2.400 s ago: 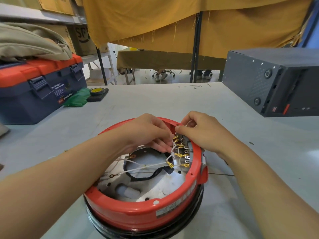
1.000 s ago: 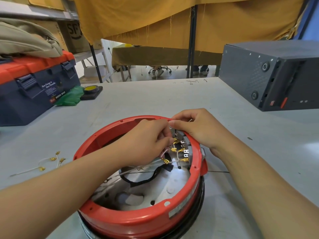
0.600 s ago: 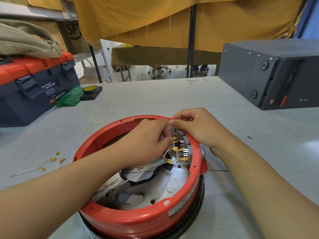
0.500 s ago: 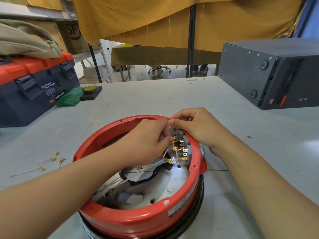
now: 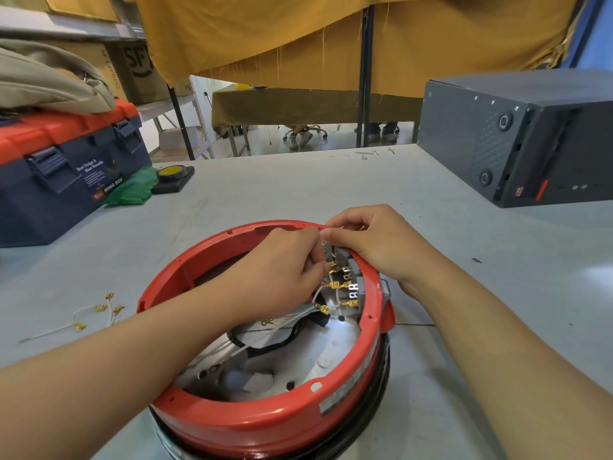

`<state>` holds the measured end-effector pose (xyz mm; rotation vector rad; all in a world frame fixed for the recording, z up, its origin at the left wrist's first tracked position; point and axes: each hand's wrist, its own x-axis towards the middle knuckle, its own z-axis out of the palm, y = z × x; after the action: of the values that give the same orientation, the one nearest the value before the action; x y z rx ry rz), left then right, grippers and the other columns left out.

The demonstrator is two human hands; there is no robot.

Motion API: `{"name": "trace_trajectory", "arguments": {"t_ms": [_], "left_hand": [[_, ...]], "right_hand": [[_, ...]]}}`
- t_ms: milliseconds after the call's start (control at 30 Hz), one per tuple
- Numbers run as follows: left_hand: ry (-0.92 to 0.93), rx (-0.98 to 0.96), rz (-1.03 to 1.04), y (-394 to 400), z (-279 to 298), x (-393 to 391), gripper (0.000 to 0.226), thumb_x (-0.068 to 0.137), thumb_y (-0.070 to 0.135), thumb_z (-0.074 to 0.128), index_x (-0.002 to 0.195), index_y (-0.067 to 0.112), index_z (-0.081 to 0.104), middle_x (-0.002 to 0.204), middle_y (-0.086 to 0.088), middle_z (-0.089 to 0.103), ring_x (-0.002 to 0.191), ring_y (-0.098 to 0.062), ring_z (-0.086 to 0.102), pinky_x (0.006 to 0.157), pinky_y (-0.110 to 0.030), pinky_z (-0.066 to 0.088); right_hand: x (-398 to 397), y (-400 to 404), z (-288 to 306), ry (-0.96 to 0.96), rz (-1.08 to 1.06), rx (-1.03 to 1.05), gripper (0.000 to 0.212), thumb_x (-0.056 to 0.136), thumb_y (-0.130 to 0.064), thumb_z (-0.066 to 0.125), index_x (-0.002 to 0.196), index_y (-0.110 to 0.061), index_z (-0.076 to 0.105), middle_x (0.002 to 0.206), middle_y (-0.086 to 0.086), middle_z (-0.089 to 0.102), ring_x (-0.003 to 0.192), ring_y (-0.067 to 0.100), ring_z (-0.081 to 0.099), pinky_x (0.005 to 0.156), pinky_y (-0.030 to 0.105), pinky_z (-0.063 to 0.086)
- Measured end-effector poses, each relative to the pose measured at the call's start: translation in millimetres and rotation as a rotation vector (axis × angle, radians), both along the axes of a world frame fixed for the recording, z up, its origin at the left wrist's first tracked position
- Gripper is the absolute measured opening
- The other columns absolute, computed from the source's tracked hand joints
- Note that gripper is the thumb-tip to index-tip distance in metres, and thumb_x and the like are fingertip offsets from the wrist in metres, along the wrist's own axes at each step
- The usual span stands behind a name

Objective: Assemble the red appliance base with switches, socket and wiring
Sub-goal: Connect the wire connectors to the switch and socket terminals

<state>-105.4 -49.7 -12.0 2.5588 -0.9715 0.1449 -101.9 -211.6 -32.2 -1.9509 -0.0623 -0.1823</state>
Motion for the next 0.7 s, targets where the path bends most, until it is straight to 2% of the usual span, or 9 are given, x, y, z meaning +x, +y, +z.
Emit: {"name": "trace_trajectory", "arguments": {"t_ms": [67,200,300,367,467,600,700], "left_hand": [[-0.015,0.006,0.009,-1.2,-1.3,0.4,0.015,0.090,0.023,0.053,0.076,0.023,0.050,0.059,0.011,0.053,0.059,0.001,0.048,0.058,-0.014,0.036],[-0.021,0.004,0.015,-1.9,-3.7,0.4,0.013,0.090,0.022,0.054,0.077,0.021,0.052,0.060,0.012,0.055,0.060,0.000,0.049,0.057,-0.017,0.035],[0.007,-0.026,0.024,-1.8,-3.9,0.3,0.011,0.089,0.022,0.056,0.078,0.018,0.056,0.063,0.008,0.059,0.061,-0.002,0.054,0.058,-0.019,0.039],[0.058,-0.060,0.024,-1.6,-3.2,0.0,0.011,0.089,0.021,0.057,0.079,0.016,0.057,0.064,0.005,0.063,0.058,-0.004,0.059,0.057,-0.018,0.043],[0.172,-0.111,0.005,0.5,-0.5,0.5,0.011,0.090,0.020,0.058,0.080,0.015,0.059,0.062,0.003,0.066,0.050,-0.002,0.060,0.054,-0.010,0.043],[0.296,-0.132,-0.044,6.6,4.3,5.0,0.014,0.092,0.011,0.052,0.084,0.014,0.062,0.066,0.002,0.068,0.056,-0.007,0.064,0.057,-0.013,0.046],[0.313,-0.125,-0.053,10.5,6.4,7.4,0.021,0.090,0.004,0.050,0.085,0.020,0.064,0.068,0.002,0.069,0.057,-0.009,0.066,0.056,-0.014,0.047]], "right_hand": [[-0.5,0.3,0.2,-0.001,-0.004,-0.001,0.007,0.082,-0.026,0.071,0.084,-0.021,0.075,0.079,0.002,0.073,0.075,0.017,0.070,0.076,0.033,0.058],[-2.3,1.5,1.6,0.004,-0.013,0.010,0.007,0.081,-0.024,0.072,0.083,-0.019,0.075,0.081,0.007,0.073,0.080,0.024,0.070,0.079,0.039,0.057],[-3.3,2.3,2.6,0.003,-0.022,0.007,0.008,0.081,-0.024,0.072,0.083,-0.018,0.075,0.082,0.010,0.073,0.083,0.028,0.069,0.080,0.041,0.056],[-3.8,2.5,3.0,-0.002,-0.027,-0.007,0.007,0.081,-0.025,0.072,0.083,-0.019,0.075,0.081,0.009,0.073,0.082,0.026,0.069,0.078,0.039,0.056],[-4.3,2.5,2.5,-0.003,-0.035,-0.011,0.008,0.081,-0.026,0.072,0.084,-0.019,0.075,0.082,0.007,0.073,0.080,0.023,0.069,0.078,0.036,0.056],[-3.5,2.1,2.5,-0.006,-0.048,-0.021,0.011,0.079,-0.029,0.074,0.085,-0.020,0.075,0.081,0.004,0.072,0.078,0.018,0.069,0.072,0.028,0.054],[-3.2,2.6,2.7,-0.011,-0.057,-0.028,0.012,0.078,-0.030,0.074,0.084,-0.020,0.075,0.078,0.002,0.071,0.073,0.013,0.067,0.068,0.024,0.052]]}}
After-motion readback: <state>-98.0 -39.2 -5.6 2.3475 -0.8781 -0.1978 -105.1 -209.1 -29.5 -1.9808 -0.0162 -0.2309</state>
